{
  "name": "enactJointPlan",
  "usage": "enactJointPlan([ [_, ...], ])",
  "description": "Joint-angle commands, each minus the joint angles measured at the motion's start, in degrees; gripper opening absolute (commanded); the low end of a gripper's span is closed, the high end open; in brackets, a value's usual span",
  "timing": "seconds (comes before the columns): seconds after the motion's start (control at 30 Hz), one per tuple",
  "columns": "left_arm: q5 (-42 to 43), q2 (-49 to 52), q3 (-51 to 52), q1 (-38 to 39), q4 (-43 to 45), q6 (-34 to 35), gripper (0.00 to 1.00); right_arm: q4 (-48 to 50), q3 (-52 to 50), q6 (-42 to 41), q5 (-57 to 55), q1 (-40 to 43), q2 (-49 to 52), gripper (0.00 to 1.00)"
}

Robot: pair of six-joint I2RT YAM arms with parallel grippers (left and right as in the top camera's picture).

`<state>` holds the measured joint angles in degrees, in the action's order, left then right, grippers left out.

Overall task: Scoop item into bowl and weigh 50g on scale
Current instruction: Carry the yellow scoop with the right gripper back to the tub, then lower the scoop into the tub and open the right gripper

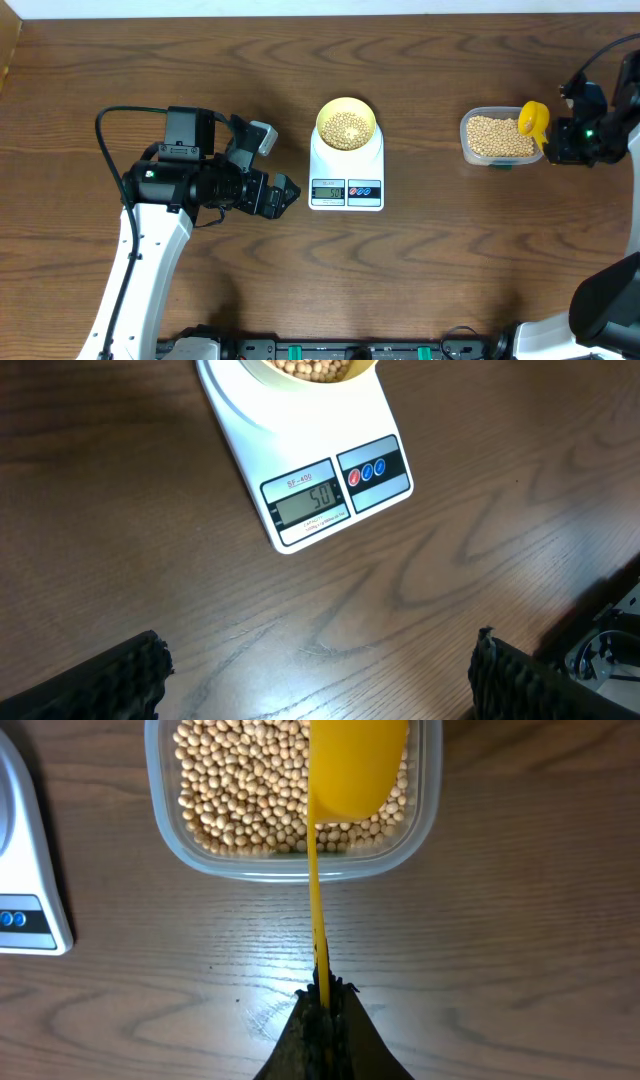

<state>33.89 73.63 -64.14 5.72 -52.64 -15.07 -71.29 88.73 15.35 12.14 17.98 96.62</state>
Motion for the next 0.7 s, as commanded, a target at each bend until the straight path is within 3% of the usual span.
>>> enactJointPlan([
  [0.0, -0.50, 0.20, 0.31, -0.28, -0.17, -0.33, 0.98, 0.90, -2.47, -2.27, -1.07, -1.33, -0.26, 0.01],
  [0.1, -0.48, 0.20, 0.31, -0.28, -0.17, -0.33, 0.98, 2.75, -4.35, -2.32, -1.07, -2.03, -0.28, 0.01],
  [0.2, -0.50, 0.20, 0.31, -0.28, -0.17, -0.33, 0.98, 2.95, -5.14, -2.32, -1.07, -2.64, -0.28, 0.17],
  [0.33, -0.50, 0.20, 0.31, -0.28, -0.17, -0.33, 0.98, 2.93, -5.14, -4.24, -1.07, -2.97, -0.28, 0.60],
  [0.37, -0.50, 0.20, 0.31, -0.28, -0.17, -0.33, 0.98, 2.91, -5.14, -4.24, -1.07, -2.97, -0.28, 0.80],
  [0.4, -0.50, 0.20, 0.31, -0.28, -0.17, -0.33, 0.98, 2.89, -5.14, -4.24, -1.07, -2.97, -0.28, 0.93],
  [0.43, -0.50, 0.20, 0.31, -0.28, -0.17, -0.33, 0.98, 2.89, -5.14, -4.66, -1.07, -2.97, -0.28, 0.99],
  [0.67, -0.50, 0.20, 0.31, -0.28, -0.17, -0.33, 0.98, 3.04, -5.11, -6.56, -1.70, -2.91, -0.31, 0.99],
])
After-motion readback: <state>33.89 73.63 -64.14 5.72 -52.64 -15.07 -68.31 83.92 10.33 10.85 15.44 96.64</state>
